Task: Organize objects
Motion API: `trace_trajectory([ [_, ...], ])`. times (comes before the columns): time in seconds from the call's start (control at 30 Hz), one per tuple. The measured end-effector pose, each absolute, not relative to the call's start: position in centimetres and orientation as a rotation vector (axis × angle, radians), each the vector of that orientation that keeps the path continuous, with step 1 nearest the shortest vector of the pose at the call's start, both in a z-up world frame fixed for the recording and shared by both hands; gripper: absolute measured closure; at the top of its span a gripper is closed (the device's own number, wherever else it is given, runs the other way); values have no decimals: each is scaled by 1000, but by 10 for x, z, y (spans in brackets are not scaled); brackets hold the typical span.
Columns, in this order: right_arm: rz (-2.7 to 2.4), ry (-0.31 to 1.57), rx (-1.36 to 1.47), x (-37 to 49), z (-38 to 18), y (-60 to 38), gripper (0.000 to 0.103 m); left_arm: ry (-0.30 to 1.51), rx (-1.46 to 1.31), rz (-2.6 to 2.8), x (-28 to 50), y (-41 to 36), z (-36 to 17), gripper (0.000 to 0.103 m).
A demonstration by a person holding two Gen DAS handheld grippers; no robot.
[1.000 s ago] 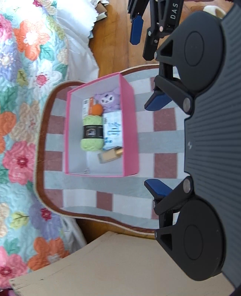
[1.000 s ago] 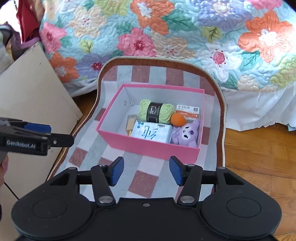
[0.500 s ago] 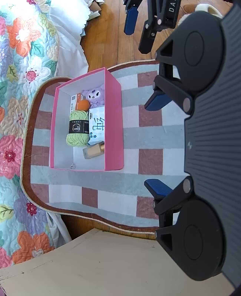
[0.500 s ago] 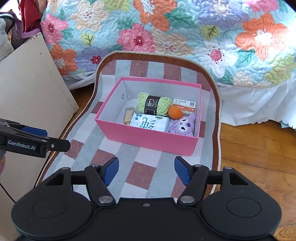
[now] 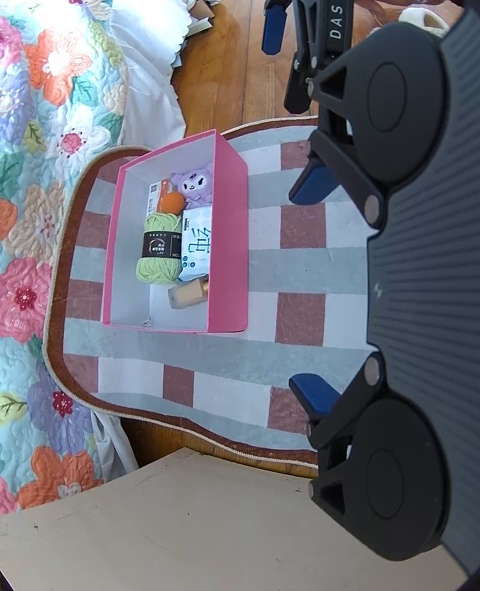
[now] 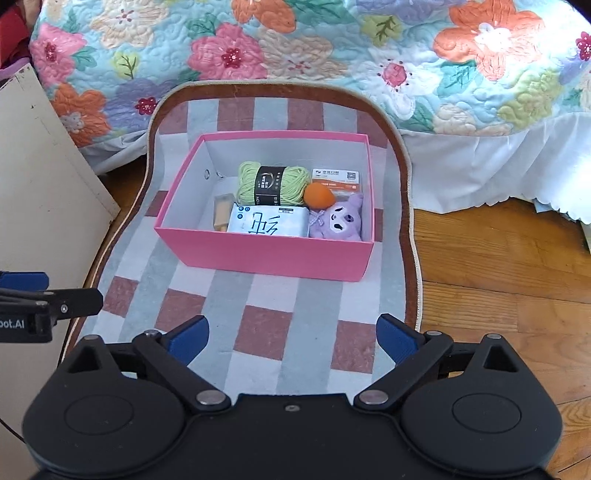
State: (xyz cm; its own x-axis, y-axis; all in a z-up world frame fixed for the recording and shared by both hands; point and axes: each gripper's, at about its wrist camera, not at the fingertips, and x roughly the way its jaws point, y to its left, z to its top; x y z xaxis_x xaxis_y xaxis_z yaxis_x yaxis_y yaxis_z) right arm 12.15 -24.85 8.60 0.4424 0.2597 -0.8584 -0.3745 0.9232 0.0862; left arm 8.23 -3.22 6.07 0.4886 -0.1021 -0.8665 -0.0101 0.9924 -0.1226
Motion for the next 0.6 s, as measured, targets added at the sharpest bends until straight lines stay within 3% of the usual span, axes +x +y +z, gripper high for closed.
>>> trace_trajectory([
  [0.6,358,1064,-110,113,88,-251,4,1093,-68,-19,71,-34,62,0],
])
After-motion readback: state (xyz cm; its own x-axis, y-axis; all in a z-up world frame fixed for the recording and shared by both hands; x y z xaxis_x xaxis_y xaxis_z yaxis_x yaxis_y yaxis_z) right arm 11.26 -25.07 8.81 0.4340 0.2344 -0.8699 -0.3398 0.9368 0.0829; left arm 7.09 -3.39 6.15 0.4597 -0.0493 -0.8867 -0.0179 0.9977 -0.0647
